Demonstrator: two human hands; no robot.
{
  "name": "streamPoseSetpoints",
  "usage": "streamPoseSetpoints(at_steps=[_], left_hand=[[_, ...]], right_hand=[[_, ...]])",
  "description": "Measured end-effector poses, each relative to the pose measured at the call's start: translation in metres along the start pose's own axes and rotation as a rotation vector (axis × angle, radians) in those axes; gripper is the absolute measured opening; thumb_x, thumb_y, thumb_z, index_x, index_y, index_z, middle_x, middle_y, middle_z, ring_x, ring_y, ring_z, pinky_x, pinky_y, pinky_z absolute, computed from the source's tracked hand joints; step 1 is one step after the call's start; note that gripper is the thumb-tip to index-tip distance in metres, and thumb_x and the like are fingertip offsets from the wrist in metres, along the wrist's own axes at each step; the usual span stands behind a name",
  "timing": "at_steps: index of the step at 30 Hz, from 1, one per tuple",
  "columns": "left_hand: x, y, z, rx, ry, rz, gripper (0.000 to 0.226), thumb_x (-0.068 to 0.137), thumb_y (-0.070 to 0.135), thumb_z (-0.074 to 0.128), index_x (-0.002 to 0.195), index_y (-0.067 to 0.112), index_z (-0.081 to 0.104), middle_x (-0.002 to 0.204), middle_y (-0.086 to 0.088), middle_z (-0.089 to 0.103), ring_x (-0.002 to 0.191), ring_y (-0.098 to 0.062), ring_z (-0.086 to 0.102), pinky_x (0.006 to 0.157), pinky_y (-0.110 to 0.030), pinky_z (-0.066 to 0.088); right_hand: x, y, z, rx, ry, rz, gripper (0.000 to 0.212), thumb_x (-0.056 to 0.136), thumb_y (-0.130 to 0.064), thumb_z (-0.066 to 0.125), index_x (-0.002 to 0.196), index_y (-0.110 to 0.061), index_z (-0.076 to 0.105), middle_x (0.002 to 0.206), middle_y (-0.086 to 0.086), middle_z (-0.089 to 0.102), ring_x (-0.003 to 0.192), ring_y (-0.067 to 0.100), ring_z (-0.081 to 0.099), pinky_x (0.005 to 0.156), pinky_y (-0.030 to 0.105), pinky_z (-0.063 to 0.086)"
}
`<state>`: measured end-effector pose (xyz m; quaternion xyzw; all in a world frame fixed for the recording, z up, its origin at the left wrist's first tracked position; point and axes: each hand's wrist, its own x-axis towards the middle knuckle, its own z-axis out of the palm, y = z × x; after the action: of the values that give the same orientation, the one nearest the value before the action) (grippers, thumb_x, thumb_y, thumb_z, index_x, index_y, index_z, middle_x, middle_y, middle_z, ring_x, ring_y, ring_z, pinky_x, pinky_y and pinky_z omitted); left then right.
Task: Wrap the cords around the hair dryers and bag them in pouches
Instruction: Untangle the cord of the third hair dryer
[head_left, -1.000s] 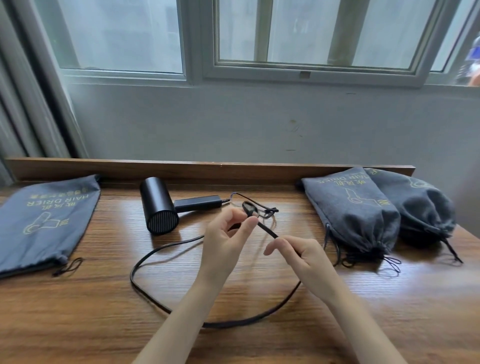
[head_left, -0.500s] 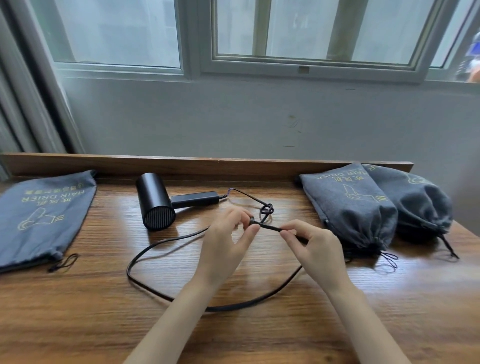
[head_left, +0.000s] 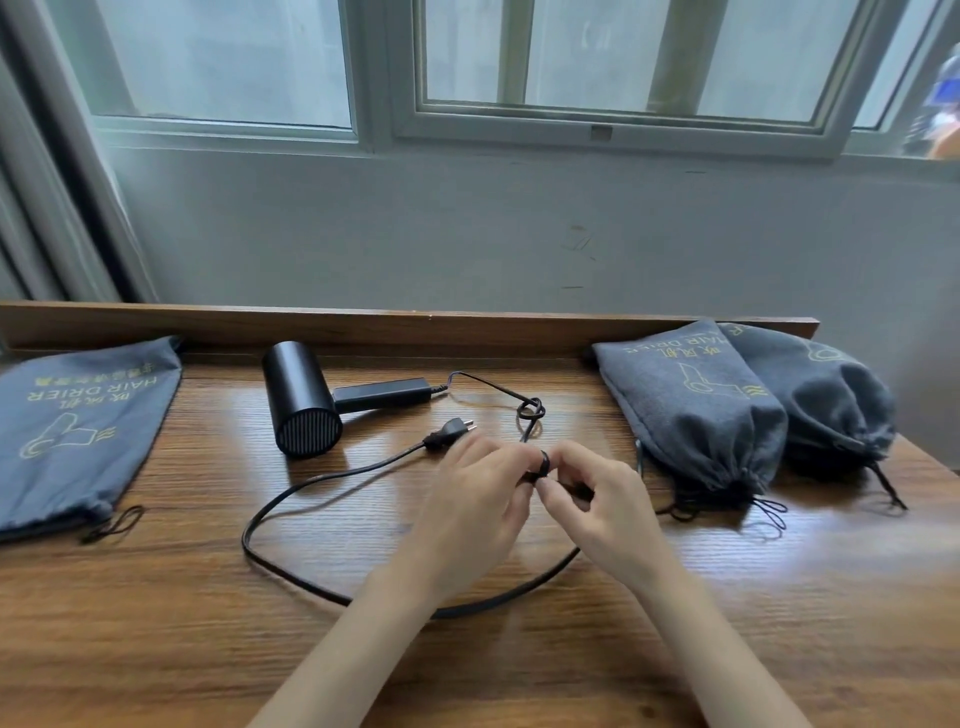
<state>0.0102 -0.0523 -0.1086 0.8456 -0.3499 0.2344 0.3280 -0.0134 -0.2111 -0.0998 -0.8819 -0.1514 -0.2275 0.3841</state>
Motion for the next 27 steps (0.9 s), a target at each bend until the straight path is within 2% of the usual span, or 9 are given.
streamPoseSetpoints(at_steps=[2, 6, 12, 16, 18, 20, 23, 25, 27], left_hand=[[0.001, 0.002, -0.001, -0.054, -0.069, -0.024, 0.018, 0.088, 0.012, 0.047, 0.103, 0.019, 0.055, 0.086, 0.008, 0.059, 0.085, -0.009, 0.05, 0.078, -0.027, 0.041], [0.0, 0.005, -0.006, -0.278, -0.035, -0.159, 0.02, 0.092, 0.012, 0.043, 0.099, 0.03, 0.036, 0.072, 0.007, 0.052, 0.066, -0.009, 0.048, 0.061, -0.03, 0.04], [0.016, 0.007, -0.031, -1.25, 0.475, -0.619, 0.021, 0.094, -0.006, 0.036, 0.098, 0.012, 0.046, 0.056, 0.003, 0.05, 0.058, -0.01, 0.051, 0.074, -0.026, 0.052], [0.015, 0.0, -0.028, -1.626, 0.598, -0.87, 0.014, 0.092, 0.015, 0.038, 0.094, 0.009, 0.051, 0.049, 0.003, 0.036, 0.046, -0.011, 0.035, 0.051, -0.023, 0.043], [0.013, -0.002, -0.03, -1.359, 0.407, -0.803, 0.025, 0.089, 0.027, 0.041, 0.088, 0.007, 0.056, 0.045, 0.005, 0.032, 0.04, -0.011, 0.03, 0.043, -0.023, 0.034], [0.013, -0.001, -0.028, -0.734, 0.217, -0.572, 0.027, 0.091, 0.029, 0.042, 0.088, 0.01, 0.061, 0.047, 0.008, 0.041, 0.042, -0.01, 0.038, 0.045, -0.024, 0.034], [0.012, 0.002, -0.011, 0.245, 0.145, -0.147, 0.033, 0.088, 0.031, 0.045, 0.115, 0.016, 0.059, 0.093, 0.009, 0.06, 0.079, -0.01, 0.056, 0.067, -0.027, 0.049], [0.015, 0.005, 0.0, 0.519, 0.098, 0.063, 0.027, 0.086, 0.019, 0.046, 0.109, 0.017, 0.061, 0.106, -0.002, 0.059, 0.101, -0.022, 0.053, 0.098, -0.044, 0.041], [0.021, 0.008, 0.0, 0.6, 0.054, 0.179, 0.017, 0.086, 0.014, 0.048, 0.092, 0.017, 0.063, 0.086, 0.0, 0.059, 0.089, -0.021, 0.055, 0.102, -0.042, 0.037]], right_hand=[[0.0, 0.002, 0.001, -0.034, 0.002, 0.018, 0.031, 0.075, -0.054, 0.052, 0.071, -0.023, 0.053, 0.053, -0.01, 0.044, 0.05, 0.007, 0.04, 0.051, 0.022, 0.031], [0.004, 0.002, 0.003, -0.161, 0.021, 0.009, 0.035, 0.082, -0.054, 0.038, 0.079, -0.024, 0.057, 0.063, -0.011, 0.054, 0.064, 0.007, 0.049, 0.06, 0.032, 0.043], [0.012, 0.021, -0.013, -0.012, 0.15, 0.223, 0.031, 0.087, -0.039, 0.032, 0.064, -0.022, 0.045, 0.06, -0.016, 0.062, 0.059, 0.013, 0.056, 0.068, 0.042, 0.045], [0.015, 0.018, -0.004, -0.018, 0.104, 0.217, 0.028, 0.088, -0.038, 0.03, 0.065, -0.024, 0.039, 0.052, -0.007, 0.054, 0.06, 0.021, 0.053, 0.068, 0.046, 0.045], [0.016, 0.017, -0.004, -0.041, 0.099, 0.151, 0.025, 0.09, -0.037, 0.031, 0.07, -0.024, 0.039, 0.055, -0.005, 0.048, 0.061, 0.028, 0.051, 0.064, 0.048, 0.044], [0.017, 0.015, -0.004, -0.086, 0.093, 0.08, 0.021, 0.09, -0.036, 0.033, 0.077, -0.022, 0.039, 0.056, -0.007, 0.043, 0.06, 0.03, 0.049, 0.061, 0.047, 0.042], [0.014, 0.011, -0.001, -0.146, 0.063, 0.001, 0.016, 0.091, -0.034, 0.034, 0.081, -0.023, 0.04, 0.054, -0.009, 0.039, 0.058, 0.03, 0.048, 0.058, 0.045, 0.041], [0.013, 0.013, -0.002, -0.157, 0.041, 0.003, 0.019, 0.091, -0.035, 0.035, 0.082, -0.02, 0.044, 0.056, -0.008, 0.043, 0.058, 0.031, 0.05, 0.058, 0.045, 0.041], [0.011, 0.016, -0.003, -0.118, 0.024, 0.029, 0.02, 0.094, -0.032, 0.037, 0.079, -0.021, 0.044, 0.055, -0.007, 0.044, 0.056, 0.026, 0.046, 0.058, 0.046, 0.041]])
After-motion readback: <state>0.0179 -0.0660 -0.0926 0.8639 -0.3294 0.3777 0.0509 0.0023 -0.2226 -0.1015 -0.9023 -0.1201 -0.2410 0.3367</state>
